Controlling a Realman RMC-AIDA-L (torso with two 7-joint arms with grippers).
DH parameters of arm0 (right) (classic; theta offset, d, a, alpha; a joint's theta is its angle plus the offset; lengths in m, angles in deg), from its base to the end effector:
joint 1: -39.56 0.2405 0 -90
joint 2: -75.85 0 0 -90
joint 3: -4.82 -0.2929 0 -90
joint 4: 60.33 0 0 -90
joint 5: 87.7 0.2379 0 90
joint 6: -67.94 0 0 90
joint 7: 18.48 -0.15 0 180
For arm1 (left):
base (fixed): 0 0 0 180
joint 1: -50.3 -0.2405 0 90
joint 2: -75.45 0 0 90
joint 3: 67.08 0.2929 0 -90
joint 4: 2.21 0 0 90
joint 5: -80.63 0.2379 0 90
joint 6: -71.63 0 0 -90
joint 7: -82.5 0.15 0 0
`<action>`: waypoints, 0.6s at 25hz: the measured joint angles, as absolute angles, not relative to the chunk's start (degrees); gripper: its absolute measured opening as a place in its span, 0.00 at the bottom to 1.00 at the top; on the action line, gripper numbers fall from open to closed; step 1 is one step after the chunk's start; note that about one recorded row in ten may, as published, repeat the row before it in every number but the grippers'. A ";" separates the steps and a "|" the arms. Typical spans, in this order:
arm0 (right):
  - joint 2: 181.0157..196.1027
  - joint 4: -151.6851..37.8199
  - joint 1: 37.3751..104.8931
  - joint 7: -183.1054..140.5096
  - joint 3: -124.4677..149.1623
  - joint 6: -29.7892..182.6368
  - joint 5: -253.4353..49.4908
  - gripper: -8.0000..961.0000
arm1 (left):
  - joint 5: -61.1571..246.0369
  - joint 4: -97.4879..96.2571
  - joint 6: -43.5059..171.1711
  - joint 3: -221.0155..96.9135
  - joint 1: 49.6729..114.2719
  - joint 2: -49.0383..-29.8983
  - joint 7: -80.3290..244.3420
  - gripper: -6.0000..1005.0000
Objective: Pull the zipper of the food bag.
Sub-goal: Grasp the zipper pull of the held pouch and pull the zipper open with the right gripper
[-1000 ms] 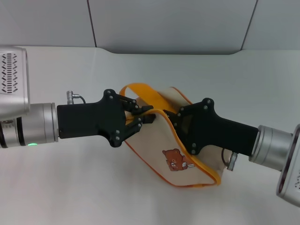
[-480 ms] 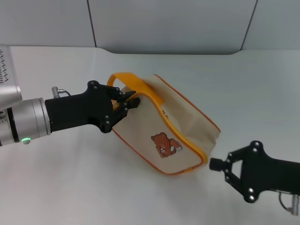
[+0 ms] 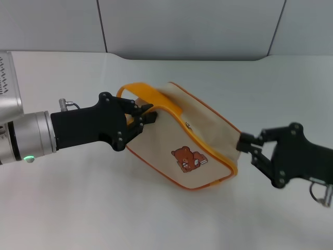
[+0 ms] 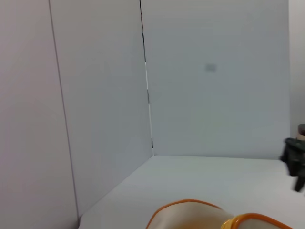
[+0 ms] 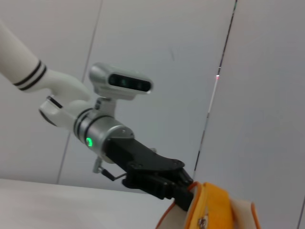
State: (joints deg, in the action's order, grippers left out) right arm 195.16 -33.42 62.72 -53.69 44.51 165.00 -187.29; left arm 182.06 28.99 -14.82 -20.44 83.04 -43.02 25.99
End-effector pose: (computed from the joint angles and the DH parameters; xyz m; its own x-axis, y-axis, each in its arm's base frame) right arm 0.3214 0.3140 -0.0341 0.7755 0.2266 -0.5892 -0.0915 -0.8831 -0.4601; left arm -0.2749 0.3853 -0.0391 0.8387 -0.0243 0.5440 0.1700 -0.9374 -0.3039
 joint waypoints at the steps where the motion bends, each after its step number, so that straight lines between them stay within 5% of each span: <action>1: 195.19 -34.05 63.29 -53.20 44.39 164.41 -187.06 0.07 | 182.07 28.99 -15.02 -20.44 83.01 -43.03 25.99 0.10; 15: 195.58 -46.03 71.67 -38.22 45.04 155.47 -186.72 0.36 | 182.10 29.00 -16.76 -20.40 82.94 -43.02 25.99 0.11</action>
State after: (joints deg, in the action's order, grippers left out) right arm 195.58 -46.03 71.67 -38.22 45.04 155.47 -186.72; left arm 182.10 29.00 -16.76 -20.40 82.94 -43.02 25.99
